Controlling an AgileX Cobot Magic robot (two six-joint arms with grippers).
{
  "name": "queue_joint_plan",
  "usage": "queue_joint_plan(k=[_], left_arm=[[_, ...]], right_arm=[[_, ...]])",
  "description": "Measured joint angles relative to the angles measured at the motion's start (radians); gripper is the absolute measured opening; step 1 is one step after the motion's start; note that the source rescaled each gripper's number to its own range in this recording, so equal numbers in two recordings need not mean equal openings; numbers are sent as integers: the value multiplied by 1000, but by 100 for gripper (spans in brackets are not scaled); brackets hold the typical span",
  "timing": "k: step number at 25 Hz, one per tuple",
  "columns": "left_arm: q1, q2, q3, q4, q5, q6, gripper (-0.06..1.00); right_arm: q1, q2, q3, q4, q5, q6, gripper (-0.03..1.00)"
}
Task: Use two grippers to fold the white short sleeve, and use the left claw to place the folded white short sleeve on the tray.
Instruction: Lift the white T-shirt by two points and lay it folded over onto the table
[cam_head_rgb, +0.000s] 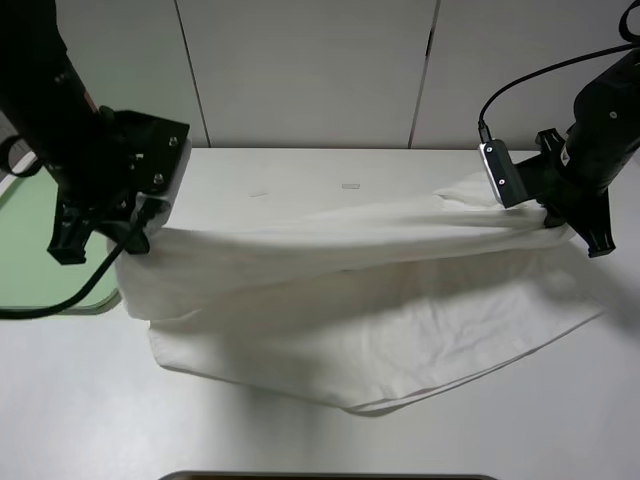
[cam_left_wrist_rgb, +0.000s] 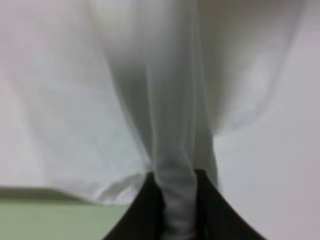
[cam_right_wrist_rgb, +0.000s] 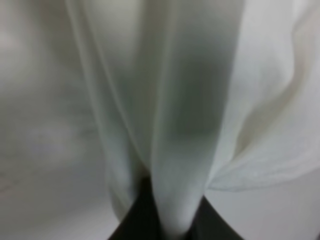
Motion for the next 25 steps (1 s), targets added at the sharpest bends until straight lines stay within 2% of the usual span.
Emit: queue_joint_plan(k=[2, 3, 9, 16, 25], left_arm=[[0, 0, 23, 0, 1, 5, 11], [0, 0, 94, -27, -1, 38, 11], [0, 0, 219, -80, -8, 91, 11], [0, 0, 234, -178, 4, 125, 11], [0, 0, 234, -181, 33, 138, 11]], right_arm=[[0, 0, 0, 25, 23, -1, 0], [0, 0, 0, 25, 23, -1, 0], [0, 0, 0, 123, 102, -7, 0], [0, 0, 4, 228, 215, -81, 0], [0, 0, 4, 315, 288, -95, 0]])
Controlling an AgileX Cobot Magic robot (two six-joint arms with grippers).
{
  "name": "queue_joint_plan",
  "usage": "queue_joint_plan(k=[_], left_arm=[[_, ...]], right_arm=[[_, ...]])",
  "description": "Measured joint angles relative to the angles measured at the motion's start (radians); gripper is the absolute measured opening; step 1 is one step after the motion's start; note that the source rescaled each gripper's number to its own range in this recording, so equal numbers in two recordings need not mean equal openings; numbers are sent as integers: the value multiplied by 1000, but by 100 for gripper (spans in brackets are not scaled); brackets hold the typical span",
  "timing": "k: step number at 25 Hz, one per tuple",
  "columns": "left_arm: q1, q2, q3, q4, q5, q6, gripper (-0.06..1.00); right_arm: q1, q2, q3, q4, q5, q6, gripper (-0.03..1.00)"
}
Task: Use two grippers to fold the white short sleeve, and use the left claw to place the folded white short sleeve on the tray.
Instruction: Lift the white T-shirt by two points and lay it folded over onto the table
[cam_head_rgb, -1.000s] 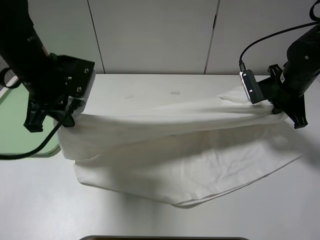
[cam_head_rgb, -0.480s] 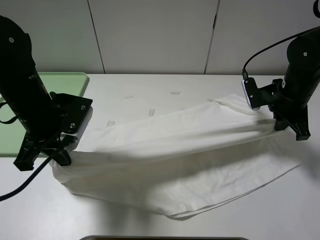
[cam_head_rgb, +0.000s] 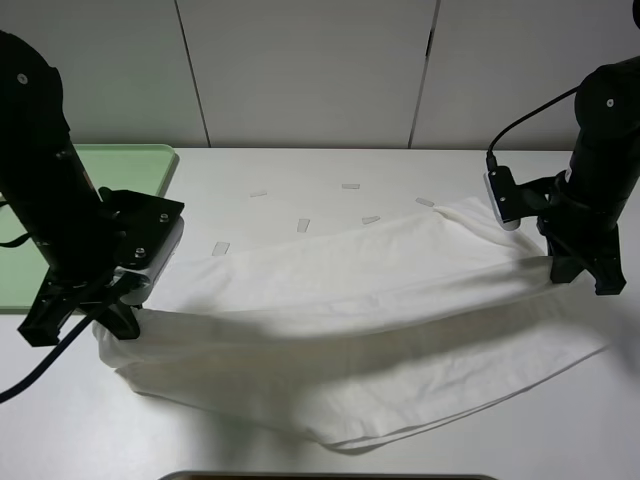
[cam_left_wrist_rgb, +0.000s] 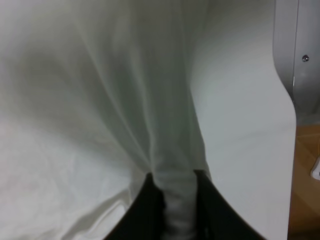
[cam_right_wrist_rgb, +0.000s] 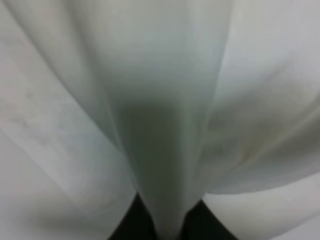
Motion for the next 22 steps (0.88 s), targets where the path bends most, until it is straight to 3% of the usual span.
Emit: queue_joint_plan(k=[11, 20, 22], left_arm=[[0, -1, -5, 3, -9, 3, 11], [0, -87, -60, 6, -6, 4, 11], [0, -121, -69, -26, 18, 30, 11]], right_arm=[[0, -11, 0, -2, 19, 40, 0], [0, -133, 0, -11, -52, 40, 0], [0, -144, 0, -8, -55, 40, 0]])
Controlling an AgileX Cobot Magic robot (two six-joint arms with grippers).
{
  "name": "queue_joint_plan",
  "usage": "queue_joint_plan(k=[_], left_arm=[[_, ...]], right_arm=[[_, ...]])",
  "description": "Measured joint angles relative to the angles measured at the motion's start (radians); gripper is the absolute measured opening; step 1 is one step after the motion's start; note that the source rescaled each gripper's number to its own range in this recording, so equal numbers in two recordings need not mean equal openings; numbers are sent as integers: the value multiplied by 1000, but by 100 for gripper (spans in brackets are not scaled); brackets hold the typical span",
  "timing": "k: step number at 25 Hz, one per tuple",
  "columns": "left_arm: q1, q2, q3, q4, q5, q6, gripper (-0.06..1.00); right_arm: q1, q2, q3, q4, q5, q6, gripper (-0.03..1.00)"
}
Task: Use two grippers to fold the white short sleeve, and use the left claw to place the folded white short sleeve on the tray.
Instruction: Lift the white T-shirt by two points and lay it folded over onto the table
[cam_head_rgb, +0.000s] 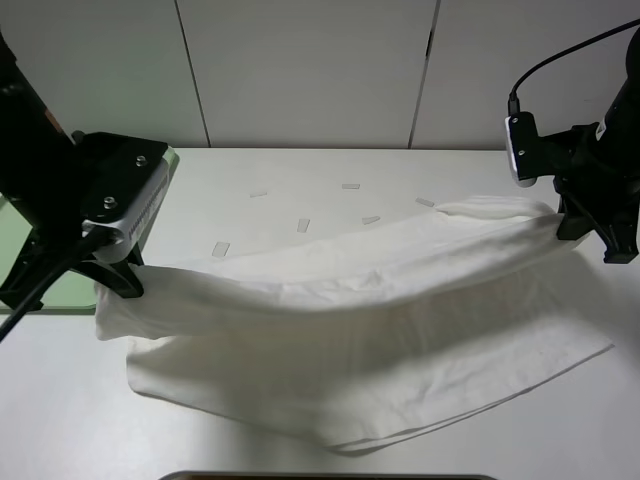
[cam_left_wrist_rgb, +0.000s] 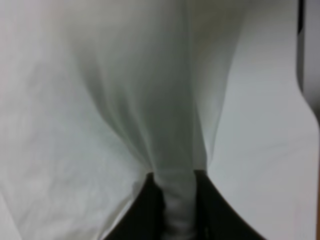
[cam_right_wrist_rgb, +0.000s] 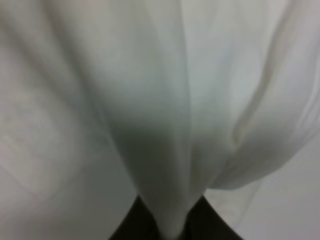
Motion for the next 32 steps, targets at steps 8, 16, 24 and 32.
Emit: queue_joint_plan(k=[8, 16, 24, 32], left_arm=[[0, -18, -2, -85, 86, 53, 11], [0, -18, 0, -85, 122, 59, 11], [0, -19, 103, -93, 104, 101, 11], [0, -20, 115, -108, 78, 102, 43]], right_arm=[[0, -70, 0, 45, 30, 0, 0], [0, -91, 132, 13, 50, -57, 0], [0, -90, 210, -81, -35, -61, 0], [0, -90, 212, -80, -90, -1, 65]])
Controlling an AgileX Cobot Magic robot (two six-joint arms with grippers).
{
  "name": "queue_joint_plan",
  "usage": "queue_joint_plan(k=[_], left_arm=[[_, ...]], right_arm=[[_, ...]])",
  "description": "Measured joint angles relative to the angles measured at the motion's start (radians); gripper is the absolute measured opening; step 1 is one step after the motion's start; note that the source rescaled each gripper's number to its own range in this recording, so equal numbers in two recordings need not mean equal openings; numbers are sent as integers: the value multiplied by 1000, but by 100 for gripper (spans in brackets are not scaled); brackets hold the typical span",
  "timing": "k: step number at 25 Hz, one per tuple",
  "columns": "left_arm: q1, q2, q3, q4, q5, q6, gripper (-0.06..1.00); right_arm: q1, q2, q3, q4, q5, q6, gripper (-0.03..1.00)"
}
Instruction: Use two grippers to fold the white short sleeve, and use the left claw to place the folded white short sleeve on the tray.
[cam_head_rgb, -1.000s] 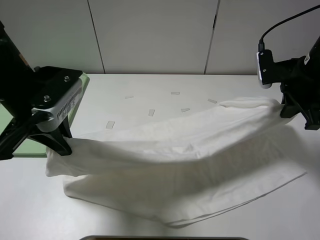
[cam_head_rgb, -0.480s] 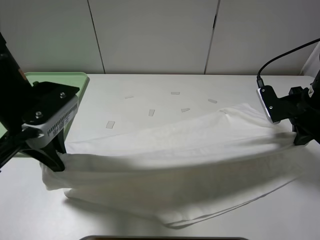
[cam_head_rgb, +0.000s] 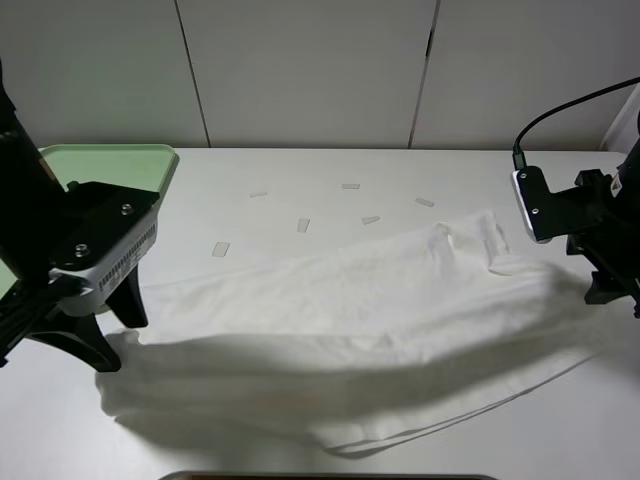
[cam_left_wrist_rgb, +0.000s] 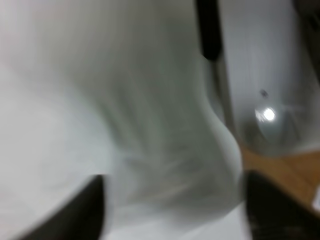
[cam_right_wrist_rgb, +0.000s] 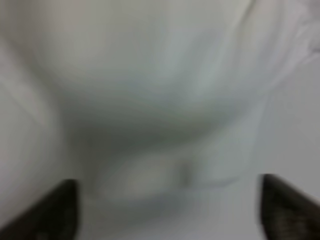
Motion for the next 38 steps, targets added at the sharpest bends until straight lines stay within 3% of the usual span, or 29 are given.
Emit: queue_joint_plan(k=[1, 3, 6, 13, 14, 24, 29, 38], left_arm=[[0, 0, 0, -9, -20, -4, 53], [0, 0, 0, -45, -83, -65, 80], [0, 0, 0, -58, -112, -144, 91], [0, -6, 1, 2, -144, -174, 94], [0, -36, 1, 78, -167, -183, 94], [0, -316, 1, 300, -160, -293, 94], [0, -516, 1, 296, -148, -486, 94], [0, -925, 4, 139, -149, -728, 94]], right_arm=[[0, 0, 0, 0, -8, 16, 78], [0, 0, 0, 0, -25, 53, 92], [0, 0, 0, -1, -24, 100, 98], [0, -19, 1, -32, -34, 136, 100], [0, -30, 1, -38, -46, 152, 100], [0, -180, 1, -45, -163, 338, 100], [0, -262, 1, -44, -188, 493, 100], [0, -285, 1, -30, -178, 687, 100]])
